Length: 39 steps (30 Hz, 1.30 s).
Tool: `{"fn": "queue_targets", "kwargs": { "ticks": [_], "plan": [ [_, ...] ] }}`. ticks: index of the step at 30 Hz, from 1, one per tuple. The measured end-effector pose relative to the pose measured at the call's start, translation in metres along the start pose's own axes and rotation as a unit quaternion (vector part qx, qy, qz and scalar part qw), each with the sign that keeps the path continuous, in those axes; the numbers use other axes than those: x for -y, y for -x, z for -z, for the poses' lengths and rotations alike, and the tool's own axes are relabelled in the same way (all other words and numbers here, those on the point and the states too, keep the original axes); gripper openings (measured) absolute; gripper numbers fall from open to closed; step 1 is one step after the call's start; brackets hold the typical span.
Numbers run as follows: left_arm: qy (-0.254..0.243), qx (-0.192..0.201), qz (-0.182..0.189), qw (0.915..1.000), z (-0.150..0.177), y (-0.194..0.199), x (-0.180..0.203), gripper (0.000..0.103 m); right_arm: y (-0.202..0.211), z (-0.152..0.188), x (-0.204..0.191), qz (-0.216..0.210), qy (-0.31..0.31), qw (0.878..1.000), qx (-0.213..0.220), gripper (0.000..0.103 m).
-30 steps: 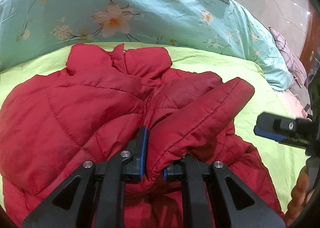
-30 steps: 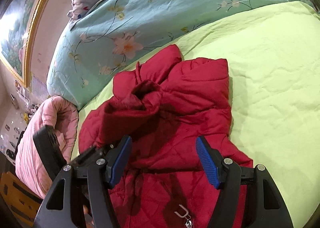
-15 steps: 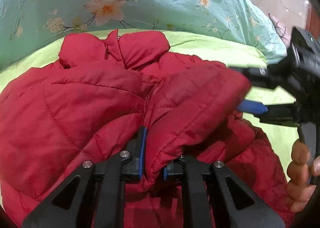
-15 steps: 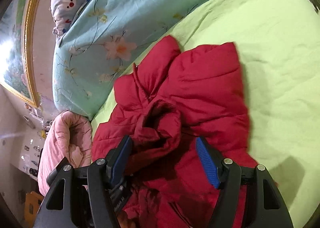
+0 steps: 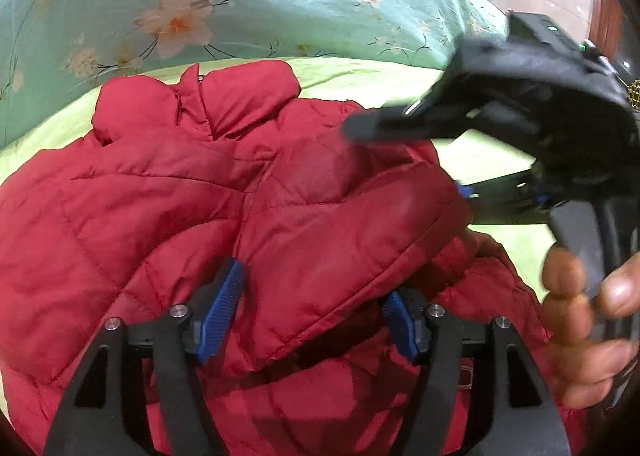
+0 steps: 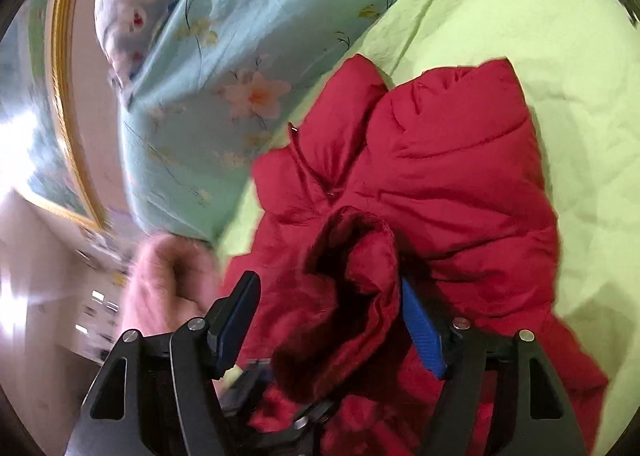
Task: Fold large clothes
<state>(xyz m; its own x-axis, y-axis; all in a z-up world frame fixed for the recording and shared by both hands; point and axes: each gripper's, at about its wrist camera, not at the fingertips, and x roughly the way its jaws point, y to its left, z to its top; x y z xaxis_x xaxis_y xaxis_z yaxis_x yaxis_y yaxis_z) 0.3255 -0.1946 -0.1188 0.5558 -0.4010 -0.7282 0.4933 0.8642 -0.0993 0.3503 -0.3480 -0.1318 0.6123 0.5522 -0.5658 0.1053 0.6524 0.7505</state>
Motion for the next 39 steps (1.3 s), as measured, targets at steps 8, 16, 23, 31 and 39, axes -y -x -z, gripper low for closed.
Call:
{"fn": "queue_targets", "kwargs": {
  "ticks": [8,16,23,31,39],
  "plan": [
    [0.015,0.013,0.001,0.9998,0.012,0.038,-0.036,0.067,-0.007,-0.004,-0.002,0.015,0.025,0.999,-0.012,0.009],
    [0.107,0.066,-0.051,0.9907,0.001,0.089,-0.121,0.067,0.016,-0.013,0.008,0.075,0.062,0.995,0.012,0.008],
    [0.148,-0.018,-0.085,0.9852,0.004,0.028,-0.173,0.067,-0.003,-0.003,0.014,0.154,0.097,0.983,0.004,0.023],
    [0.141,-0.018,-0.095,0.9853,0.008,0.025,-0.17,0.067,0.058,0.012,-0.065,0.17,0.191,0.96,0.112,0.032],
    [0.119,-0.038,-0.103,0.9867,0.005,0.014,-0.17,0.069,-0.05,0.019,-0.054,0.234,0.215,0.948,0.009,0.024]
  ]
}}
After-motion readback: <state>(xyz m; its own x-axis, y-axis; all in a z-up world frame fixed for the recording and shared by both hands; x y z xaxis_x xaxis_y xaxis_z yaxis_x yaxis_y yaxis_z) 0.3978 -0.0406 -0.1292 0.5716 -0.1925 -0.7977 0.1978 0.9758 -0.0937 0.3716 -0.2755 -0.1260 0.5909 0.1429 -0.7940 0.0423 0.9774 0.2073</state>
